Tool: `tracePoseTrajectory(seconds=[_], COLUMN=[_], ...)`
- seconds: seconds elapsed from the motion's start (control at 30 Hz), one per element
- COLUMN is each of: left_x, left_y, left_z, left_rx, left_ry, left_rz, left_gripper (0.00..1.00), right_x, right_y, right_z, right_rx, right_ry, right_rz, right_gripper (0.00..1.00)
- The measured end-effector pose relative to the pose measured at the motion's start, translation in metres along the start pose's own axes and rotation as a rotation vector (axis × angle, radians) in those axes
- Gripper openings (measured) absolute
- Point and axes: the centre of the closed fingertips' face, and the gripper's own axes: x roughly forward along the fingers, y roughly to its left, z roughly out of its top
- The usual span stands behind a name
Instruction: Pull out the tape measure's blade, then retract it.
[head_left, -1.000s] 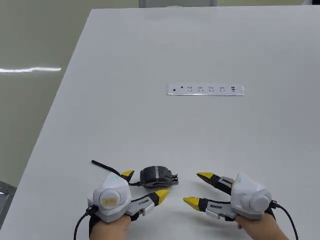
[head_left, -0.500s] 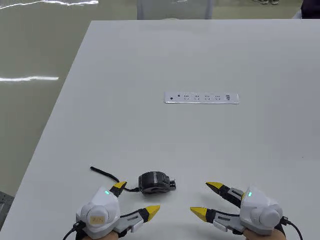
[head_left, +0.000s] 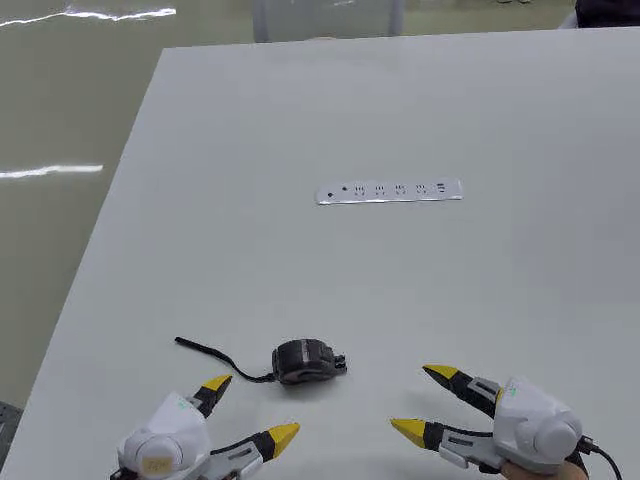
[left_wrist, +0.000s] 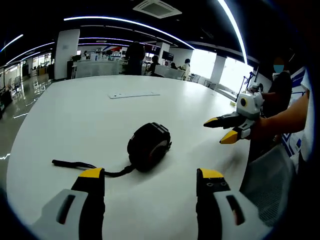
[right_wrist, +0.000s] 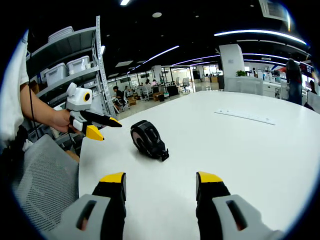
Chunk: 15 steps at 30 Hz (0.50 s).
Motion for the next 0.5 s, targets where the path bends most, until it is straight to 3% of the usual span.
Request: tracePoseTrajectory(seconds=[0.5], left_x=[-0.025], left_y=[-0.001], left_z=[-0.007], left_rx=[-0.016], left_ry=[-0.015], left_rz=[-0.007], left_gripper=[0.73], right_x=[-0.021], right_y=[0.009], right_z=[0.0], right_rx=[0.004], right_ry=[-0.013], right_rz=[-0.032], right_gripper=[0.6])
